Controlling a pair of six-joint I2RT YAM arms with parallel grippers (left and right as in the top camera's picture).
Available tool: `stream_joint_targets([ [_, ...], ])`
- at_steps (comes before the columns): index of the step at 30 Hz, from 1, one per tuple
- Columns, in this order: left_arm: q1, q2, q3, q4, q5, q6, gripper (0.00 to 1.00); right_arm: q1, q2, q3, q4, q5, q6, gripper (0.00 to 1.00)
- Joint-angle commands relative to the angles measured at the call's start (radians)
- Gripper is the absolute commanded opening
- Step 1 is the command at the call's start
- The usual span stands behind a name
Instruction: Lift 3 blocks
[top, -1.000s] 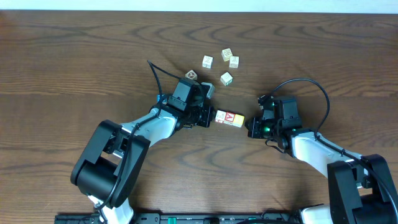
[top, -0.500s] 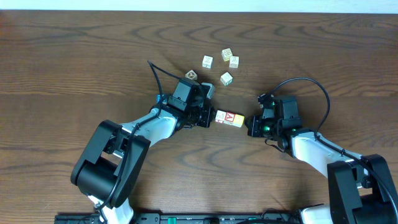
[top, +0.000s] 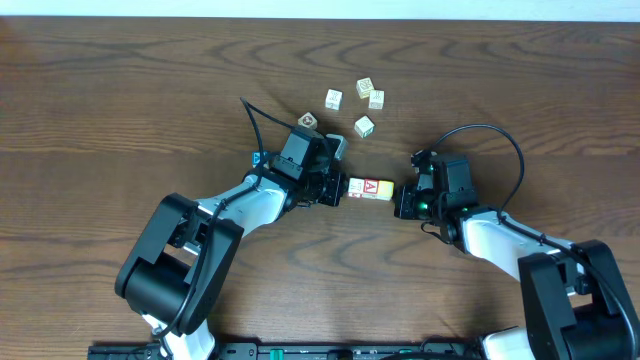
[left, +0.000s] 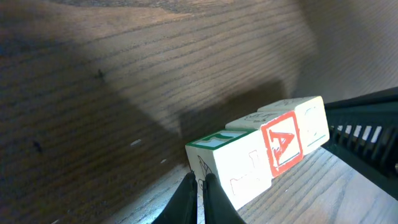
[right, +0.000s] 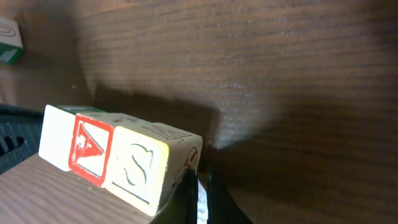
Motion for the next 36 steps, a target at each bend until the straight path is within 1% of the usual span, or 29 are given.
stream_joint_targets([
  [1,-0.010,0.011,0.024,-0.008,0.021,0.006,0.07,0.019,0.026,-0.002,0.026,-0.025,0.004,0.07],
  [8,-0.010,0.011,0.024,-0.008,0.021,0.006,0.07,0.019,0.059,-0.002,0.043,-0.030,-0.019,0.08],
  [9,-0.010,0.011,0.024,-0.008,0.021,0.006,0.07,0.019,0.059,-0.002,0.042,-0.033,-0.031,0.07],
  [11,-0.010,0.011,0.024,-0.008,0.021,0.006,0.07,0.018,0.058,-0.002,0.036,-0.030,-0.050,0.02],
  [15,-0.010,0.011,0.024,-0.008,0.014,0.006,0.07,0.002,0.058,-0.002,0.028,-0.028,-0.068,0.01],
  [21,-0.010,0.011,0.024,-0.008,0.014,0.006,0.07,-0.061,0.058,0.012,-0.069,-0.018,-0.126,0.01],
  [24,-0.010,0.011,0.024,-0.008,0.014,0.006,0.07,-0.089,0.045,0.021,-0.099,-0.018,-0.130,0.01],
  [28,-0.006,0.011,0.024,-0.008,0.013,0.006,0.07,-0.106,-0.007,0.042,-0.169,-0.016,-0.180,0.01],
  [32,0.001,0.011,0.024,-0.008,0.013,0.006,0.07,-0.111,-0.067,0.068,-0.238,0.036,-0.199,0.01],
  [36,0.001,0.011,0.024,-0.008,0.002,0.006,0.07,-0.111,-0.107,0.093,-0.294,0.042,-0.232,0.01],
])
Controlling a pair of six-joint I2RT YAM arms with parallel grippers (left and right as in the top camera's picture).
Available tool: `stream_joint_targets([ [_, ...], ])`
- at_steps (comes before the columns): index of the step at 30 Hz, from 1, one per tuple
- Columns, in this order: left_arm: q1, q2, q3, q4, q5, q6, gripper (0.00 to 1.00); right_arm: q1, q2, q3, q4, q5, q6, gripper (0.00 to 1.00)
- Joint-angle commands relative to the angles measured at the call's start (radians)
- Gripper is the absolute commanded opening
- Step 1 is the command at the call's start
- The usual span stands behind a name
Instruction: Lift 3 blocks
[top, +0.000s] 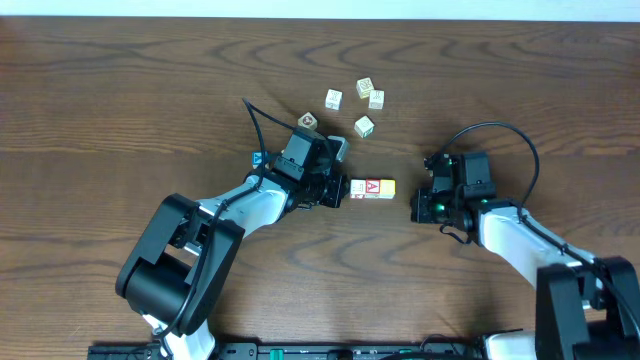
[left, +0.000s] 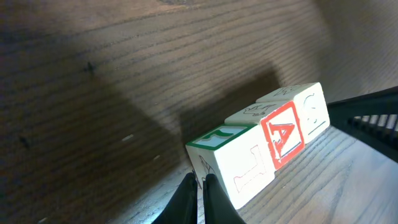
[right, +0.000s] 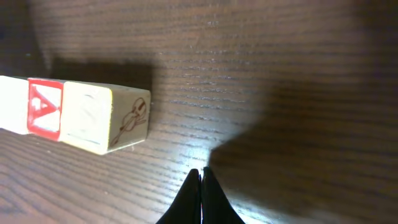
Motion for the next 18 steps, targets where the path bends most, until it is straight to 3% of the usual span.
stream_joint_targets([
  [1,0.005,0.011,0.024,0.000,-0.019,0.005,0.07,-0.009,-0.045,0.051,-0.045,0.033,-0.062,0.01],
  [11,0.043,0.002,0.024,-0.016,-0.130,-0.006,0.07,-0.009,-0.046,0.137,-0.154,0.038,-0.126,0.01],
  [18,0.123,-0.159,0.024,-0.164,-0.345,0.002,0.07,-0.009,-0.045,0.237,-0.276,0.192,-0.131,0.01],
])
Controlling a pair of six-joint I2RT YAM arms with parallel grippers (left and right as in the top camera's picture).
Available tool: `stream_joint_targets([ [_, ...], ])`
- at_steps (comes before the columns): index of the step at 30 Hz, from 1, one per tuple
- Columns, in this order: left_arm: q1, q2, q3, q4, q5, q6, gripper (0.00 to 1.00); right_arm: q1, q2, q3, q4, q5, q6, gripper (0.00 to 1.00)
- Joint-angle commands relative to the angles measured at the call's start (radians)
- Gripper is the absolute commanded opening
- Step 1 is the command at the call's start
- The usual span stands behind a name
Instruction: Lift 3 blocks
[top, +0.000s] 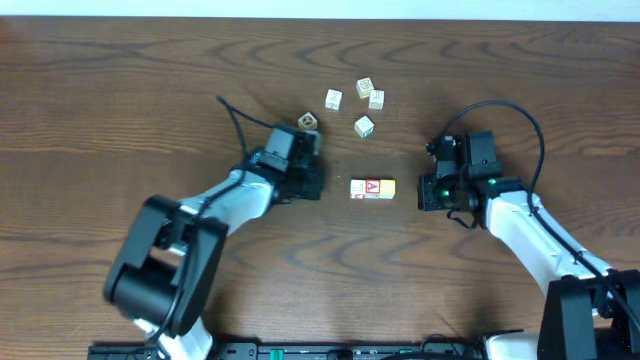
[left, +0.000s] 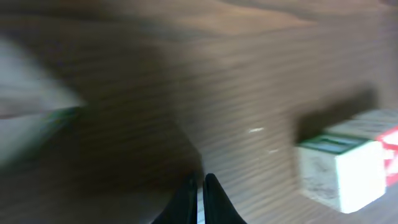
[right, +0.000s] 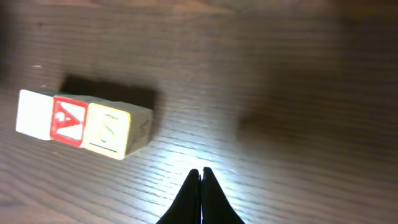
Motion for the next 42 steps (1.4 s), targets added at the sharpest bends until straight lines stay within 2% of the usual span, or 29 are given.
stream_joint_targets([
  [1,0.035,-0.154,0.021,-0.052,-0.219,-0.001,0.07,-0.010,-0.015,0.083,-0.062,0.118,-0.021,0.01],
  [3,0.042,-0.230,0.021,-0.093,-0.344,-0.043,0.07,-0.016,-0.015,0.135,-0.127,0.132,-0.021,0.01],
  [5,0.050,-0.286,0.021,-0.122,-0.358,-0.067,0.07,-0.022,-0.015,0.170,-0.171,0.132,-0.009,0.01],
  [11,0.074,-0.301,0.021,-0.220,-0.138,-0.064,0.07,-0.061,-0.013,0.206,-0.278,0.035,0.051,0.01],
  [13,0.086,-0.291,0.020,-0.233,-0.083,-0.027,0.07,-0.084,-0.010,0.205,-0.293,-0.027,0.047,0.01],
  [18,0.109,-0.282,0.020,-0.223,0.044,0.006,0.07,-0.138,-0.002,0.205,-0.269,-0.310,-0.068,0.01],
  [23,0.110,-0.258,0.020,-0.215,0.093,0.010,0.07,-0.158,0.034,0.205,-0.262,-0.309,-0.072,0.01],
  [32,0.105,-0.109,0.006,-0.133,0.174,0.009,0.07,-0.154,0.208,0.204,-0.212,-0.309,-0.092,0.01],
  [42,0.049,-0.040,0.006,-0.064,0.212,0.001,0.07,-0.085,0.267,0.204,-0.149,-0.305,-0.087,0.01],
])
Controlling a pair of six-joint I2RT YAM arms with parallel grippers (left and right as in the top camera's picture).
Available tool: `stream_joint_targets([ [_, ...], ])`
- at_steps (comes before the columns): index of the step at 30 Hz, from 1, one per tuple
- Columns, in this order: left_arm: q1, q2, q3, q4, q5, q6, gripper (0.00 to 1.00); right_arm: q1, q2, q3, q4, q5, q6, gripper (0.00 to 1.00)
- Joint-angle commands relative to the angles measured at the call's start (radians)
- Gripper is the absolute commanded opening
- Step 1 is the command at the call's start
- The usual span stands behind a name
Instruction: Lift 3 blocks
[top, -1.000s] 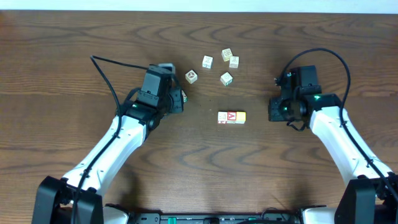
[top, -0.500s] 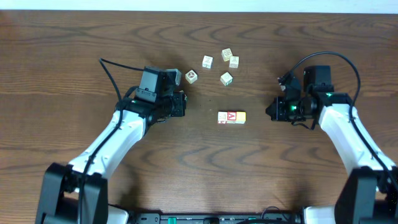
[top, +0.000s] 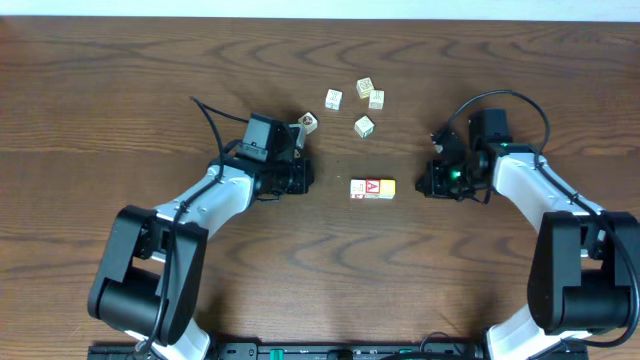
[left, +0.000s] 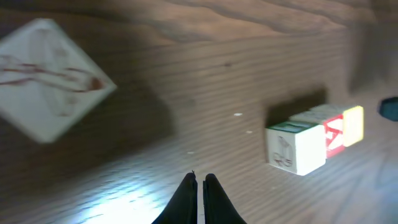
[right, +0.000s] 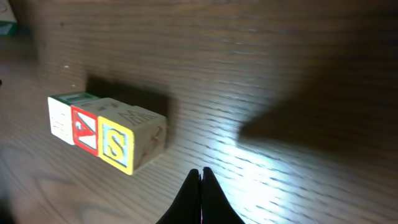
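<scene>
Three letter blocks (top: 372, 188) lie end to end in a row on the wooden table: a green-edged one (left: 296, 148), a red A (right: 84, 129) and a yellow S (right: 115, 147). My left gripper (top: 303, 176) is shut, empty, a short way left of the row; its fingertips (left: 199, 180) point toward it. My right gripper (top: 427, 184) is shut and empty, a short way right of the row, fingertips (right: 201, 172) near the S end.
Several loose blocks lie behind the row: one with a brown picture (top: 308, 121) close to my left gripper, also large in the left wrist view (left: 48, 79), and three more (top: 362, 100) further back. Black cables arc off both arms.
My left gripper has drawn further left and back from the row. My right arm has shifted right and further back, its gripper still just right of the row. The row has not moved.
First the row was raised off the table, pressed between my two shut grippers at its ends. Then the right gripper stood clear and the row lay on the table. Then the left gripper was clear too. Both now sit apart from the resting row.
</scene>
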Motion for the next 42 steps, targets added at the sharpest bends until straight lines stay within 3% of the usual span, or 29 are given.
stream_joint_targets([
  [1,-0.032,0.005,-0.006,0.009,0.024,0.005,0.07,0.037,0.019,0.011,0.011,-0.019,-0.014,0.01],
  [8,-0.067,0.006,-0.006,0.025,0.008,-0.011,0.07,0.102,0.019,0.011,0.024,0.105,0.072,0.01],
  [42,-0.067,0.006,-0.006,0.029,-0.011,-0.028,0.07,0.217,0.020,0.011,0.058,0.139,0.126,0.01],
])
